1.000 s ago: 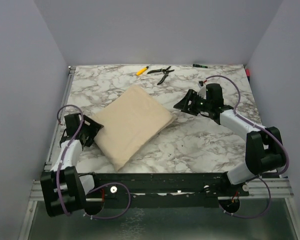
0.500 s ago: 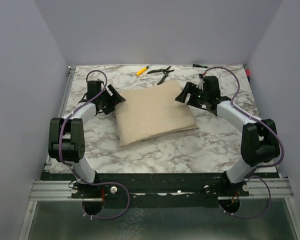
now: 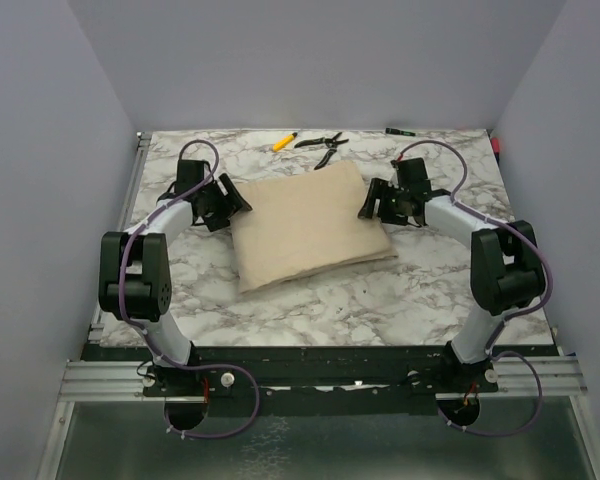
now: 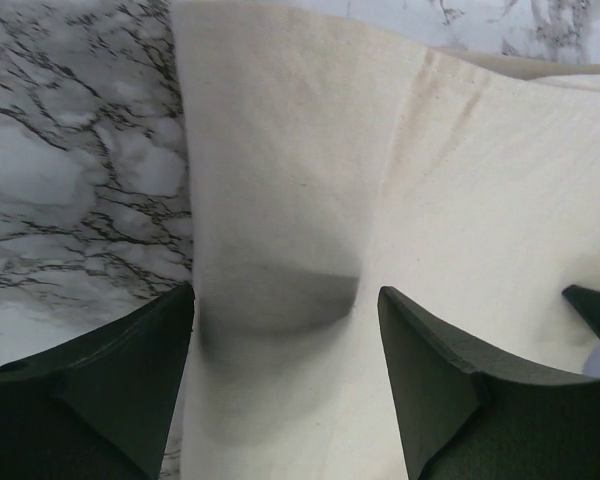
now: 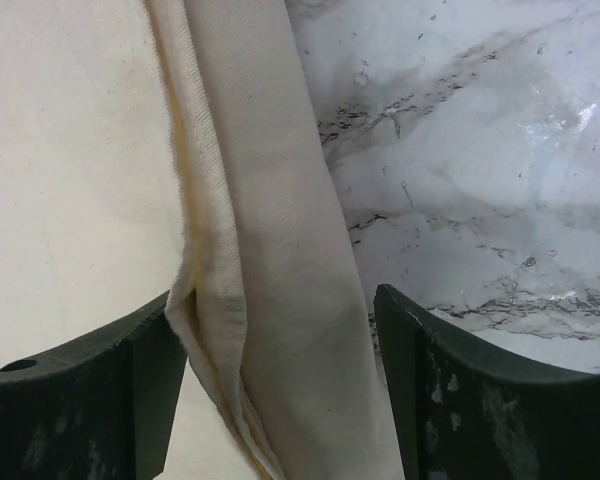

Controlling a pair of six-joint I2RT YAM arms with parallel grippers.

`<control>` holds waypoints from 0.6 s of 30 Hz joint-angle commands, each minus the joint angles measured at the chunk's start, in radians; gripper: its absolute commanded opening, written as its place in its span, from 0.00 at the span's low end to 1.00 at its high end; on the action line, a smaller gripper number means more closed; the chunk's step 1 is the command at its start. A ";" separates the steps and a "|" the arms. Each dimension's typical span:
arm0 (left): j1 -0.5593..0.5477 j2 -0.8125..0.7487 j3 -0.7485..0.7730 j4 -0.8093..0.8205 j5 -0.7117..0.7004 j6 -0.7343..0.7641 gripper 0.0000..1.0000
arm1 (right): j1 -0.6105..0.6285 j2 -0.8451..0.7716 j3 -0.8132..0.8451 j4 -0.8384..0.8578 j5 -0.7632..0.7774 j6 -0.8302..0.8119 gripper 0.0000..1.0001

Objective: Open and lay out the surgical kit
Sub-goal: Move the surgical kit at the center of the board.

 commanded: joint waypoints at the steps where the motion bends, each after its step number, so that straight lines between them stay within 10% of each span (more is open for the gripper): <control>1: -0.054 -0.021 -0.007 0.031 0.127 -0.068 0.74 | 0.002 0.013 0.020 -0.068 0.077 0.028 0.71; 18: -0.309 0.296 0.264 0.246 0.146 -0.309 0.73 | -0.284 -0.010 -0.016 -0.137 0.332 0.030 0.60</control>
